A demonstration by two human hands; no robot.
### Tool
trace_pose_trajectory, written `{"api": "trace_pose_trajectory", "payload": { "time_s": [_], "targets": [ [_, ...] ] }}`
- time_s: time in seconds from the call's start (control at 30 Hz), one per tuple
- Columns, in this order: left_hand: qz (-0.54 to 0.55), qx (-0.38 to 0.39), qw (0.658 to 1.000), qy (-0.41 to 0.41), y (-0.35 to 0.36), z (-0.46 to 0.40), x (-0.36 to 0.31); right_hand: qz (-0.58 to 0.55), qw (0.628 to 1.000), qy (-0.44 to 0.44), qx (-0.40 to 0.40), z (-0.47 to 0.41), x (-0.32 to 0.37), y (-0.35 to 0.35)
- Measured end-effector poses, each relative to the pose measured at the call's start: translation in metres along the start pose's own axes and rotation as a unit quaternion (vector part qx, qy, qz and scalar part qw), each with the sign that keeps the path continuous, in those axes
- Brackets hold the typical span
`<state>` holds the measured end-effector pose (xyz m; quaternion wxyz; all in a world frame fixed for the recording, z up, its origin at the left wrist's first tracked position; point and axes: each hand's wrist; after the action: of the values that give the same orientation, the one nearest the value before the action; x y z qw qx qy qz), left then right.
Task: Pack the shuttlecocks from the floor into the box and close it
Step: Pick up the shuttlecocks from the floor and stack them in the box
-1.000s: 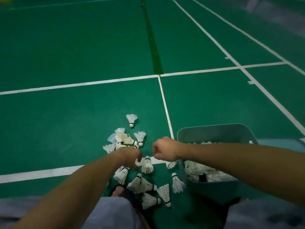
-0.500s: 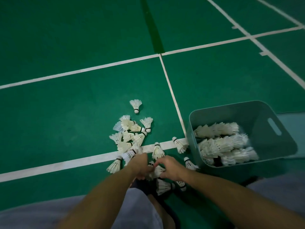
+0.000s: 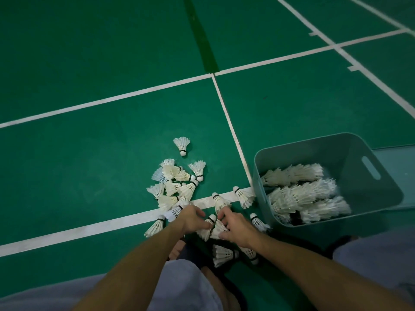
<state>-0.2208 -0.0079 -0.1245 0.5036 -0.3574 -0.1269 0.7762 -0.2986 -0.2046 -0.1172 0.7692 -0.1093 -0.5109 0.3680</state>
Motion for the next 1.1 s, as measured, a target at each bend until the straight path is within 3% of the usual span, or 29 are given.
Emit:
{"api": "trace_pose_trajectory", "payload": {
  "time_s": [0.27, 0.47, 0.7, 0.83, 1.1],
  "targets": [
    [0.011, -0.069, 0.996, 0.047, -0.014, 0.013, -0.01, -0.11, 0.993, 0.021, -0.039, 0.008, 0.007, 0.002],
    [-0.172, -0.07, 0.971, 0.152, -0.011, 0.007, -0.039, -0.17, 0.979, 0.065, -0.094, 0.017, 0.003, 0.002],
    [-0.349, -0.147, 0.913, 0.149, 0.005, -0.007, -0.063, -0.176, 0.971, 0.108, -0.119, 0.026, -0.015, 0.006],
    [-0.334, -0.181, 0.913, 0.151, 0.005, -0.013, -0.067, -0.186, 0.968, 0.108, -0.129, 0.026, -0.014, 0.006],
    [-0.202, -0.179, 0.956, 0.114, -0.04, -0.01, -0.079, -0.198, 0.966, 0.052, -0.158, 0.029, 0.013, -0.006]
  ]
}}
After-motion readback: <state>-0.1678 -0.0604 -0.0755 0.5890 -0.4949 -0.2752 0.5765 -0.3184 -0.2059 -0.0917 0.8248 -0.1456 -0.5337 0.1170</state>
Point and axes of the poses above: each hand's wrist, its own z-axis away from the middle knuckle, its own y-axis out of the palm, x = y × z, and after that the axes turned 4 degrees about -z, right-handed
